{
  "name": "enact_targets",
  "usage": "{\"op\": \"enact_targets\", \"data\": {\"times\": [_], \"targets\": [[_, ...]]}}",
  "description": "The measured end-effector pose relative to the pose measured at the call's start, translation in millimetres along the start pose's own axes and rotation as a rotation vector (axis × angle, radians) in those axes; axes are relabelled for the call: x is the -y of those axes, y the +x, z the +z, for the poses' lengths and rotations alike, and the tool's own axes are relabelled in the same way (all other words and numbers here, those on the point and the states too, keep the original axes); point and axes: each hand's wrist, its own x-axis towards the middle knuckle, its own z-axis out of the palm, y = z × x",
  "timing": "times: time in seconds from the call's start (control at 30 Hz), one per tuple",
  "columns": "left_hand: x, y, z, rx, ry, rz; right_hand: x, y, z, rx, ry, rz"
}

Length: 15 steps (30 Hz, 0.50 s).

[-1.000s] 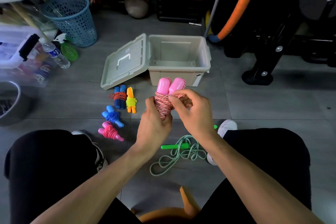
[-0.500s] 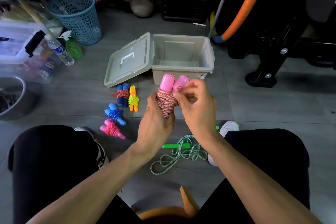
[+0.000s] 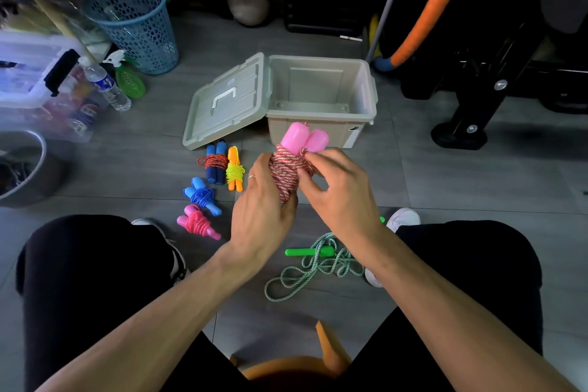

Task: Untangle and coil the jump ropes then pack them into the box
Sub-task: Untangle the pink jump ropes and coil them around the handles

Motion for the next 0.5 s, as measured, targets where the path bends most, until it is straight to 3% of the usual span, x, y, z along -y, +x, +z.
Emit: {"op": "enact_targets", "data": {"times": [0.23,0.4,0.5], "targets": [[-2.6,-0.2,-2.2,0.038,0.092,0.033,4.9,1.2,-1.1,0.028,-0.219,-0.05],[-0.4,-1.7,-3.6,0.064,0.104,0.073,1.1,3.9,-4.8,-0.007,-0.21,-0.091],[2.5,-0.2,-3.7,0.062,0.086,0.017,-1.9,-0.7,-2.3,0.074,-0.147,-0.085]]}}
